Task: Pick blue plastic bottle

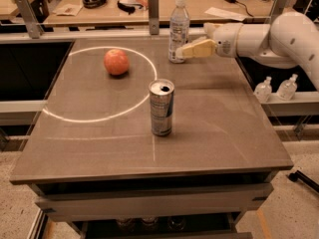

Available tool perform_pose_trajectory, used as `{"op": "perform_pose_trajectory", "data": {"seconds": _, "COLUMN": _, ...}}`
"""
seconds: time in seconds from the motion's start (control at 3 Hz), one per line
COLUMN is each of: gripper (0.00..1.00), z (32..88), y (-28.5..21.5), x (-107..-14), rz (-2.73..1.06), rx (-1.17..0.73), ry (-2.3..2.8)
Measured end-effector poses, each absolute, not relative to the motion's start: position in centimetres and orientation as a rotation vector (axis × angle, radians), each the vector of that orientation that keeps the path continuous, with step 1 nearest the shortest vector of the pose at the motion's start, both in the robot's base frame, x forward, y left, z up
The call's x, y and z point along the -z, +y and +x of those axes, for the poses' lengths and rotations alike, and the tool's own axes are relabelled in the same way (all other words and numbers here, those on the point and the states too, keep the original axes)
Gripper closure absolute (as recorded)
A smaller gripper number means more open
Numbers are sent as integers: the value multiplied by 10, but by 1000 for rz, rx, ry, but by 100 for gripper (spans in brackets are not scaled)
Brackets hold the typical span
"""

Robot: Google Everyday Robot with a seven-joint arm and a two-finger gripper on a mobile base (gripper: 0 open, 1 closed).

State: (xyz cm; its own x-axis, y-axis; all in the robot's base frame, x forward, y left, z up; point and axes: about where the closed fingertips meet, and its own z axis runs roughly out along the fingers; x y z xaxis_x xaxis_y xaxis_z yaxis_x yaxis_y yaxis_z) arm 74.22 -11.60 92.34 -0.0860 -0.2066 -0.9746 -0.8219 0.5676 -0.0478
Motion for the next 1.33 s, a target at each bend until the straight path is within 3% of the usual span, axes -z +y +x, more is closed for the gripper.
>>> {"op": "perform_pose_trajectory", "data": {"seconds": 1.33, "gripper": 0, "z": 790, "y": -74, "x": -902, "rz": -924, "rx": -715, "ry": 1615}}
